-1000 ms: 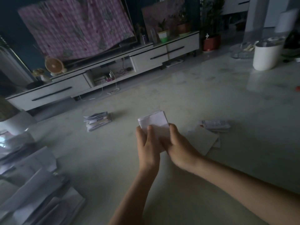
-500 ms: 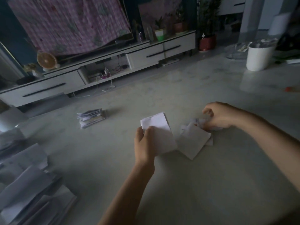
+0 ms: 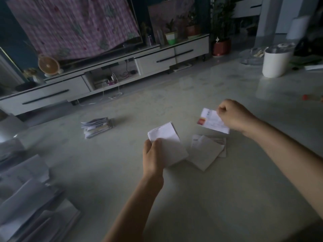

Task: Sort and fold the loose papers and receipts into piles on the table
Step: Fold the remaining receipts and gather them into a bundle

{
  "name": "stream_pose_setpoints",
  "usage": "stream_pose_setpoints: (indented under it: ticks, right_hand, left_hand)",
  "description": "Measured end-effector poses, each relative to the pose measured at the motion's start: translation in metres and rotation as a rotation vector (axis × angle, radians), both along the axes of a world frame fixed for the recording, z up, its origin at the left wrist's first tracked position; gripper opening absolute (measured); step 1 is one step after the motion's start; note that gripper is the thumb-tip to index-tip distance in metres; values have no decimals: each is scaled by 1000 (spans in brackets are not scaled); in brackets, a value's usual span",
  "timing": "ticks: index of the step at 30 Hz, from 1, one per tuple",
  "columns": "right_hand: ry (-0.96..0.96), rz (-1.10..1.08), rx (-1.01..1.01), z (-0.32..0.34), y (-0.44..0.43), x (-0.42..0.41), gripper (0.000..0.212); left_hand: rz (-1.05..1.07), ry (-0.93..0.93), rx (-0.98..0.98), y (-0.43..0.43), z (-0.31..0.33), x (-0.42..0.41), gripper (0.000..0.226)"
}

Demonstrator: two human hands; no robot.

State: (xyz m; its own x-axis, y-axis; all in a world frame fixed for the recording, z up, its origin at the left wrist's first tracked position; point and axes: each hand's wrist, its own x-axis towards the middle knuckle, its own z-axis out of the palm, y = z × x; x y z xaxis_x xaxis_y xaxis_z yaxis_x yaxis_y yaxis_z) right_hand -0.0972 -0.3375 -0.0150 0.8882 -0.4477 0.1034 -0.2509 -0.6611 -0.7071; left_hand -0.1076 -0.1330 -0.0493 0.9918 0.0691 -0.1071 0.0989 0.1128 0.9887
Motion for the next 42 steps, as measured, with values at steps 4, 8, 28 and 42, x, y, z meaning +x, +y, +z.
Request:
stream_pose_setpoints:
  ticks: [4, 8, 28, 42]
  right_hand:
    - [-190, 206, 893, 18, 67, -20, 22]
    - [-242, 68, 504, -13, 110, -25, 20]
    - [406, 219, -236, 7, 39, -26, 68]
    - [29, 198, 66, 4, 29, -17, 42]
  left_hand:
    - [12, -10, -14, -1, -4, 1, 14]
    - [-4, 34, -44, -2, -6, 3, 24]
    - [50, -41, -113, 6, 0, 8, 15]
    - [27, 1, -108, 5, -3, 9, 16]
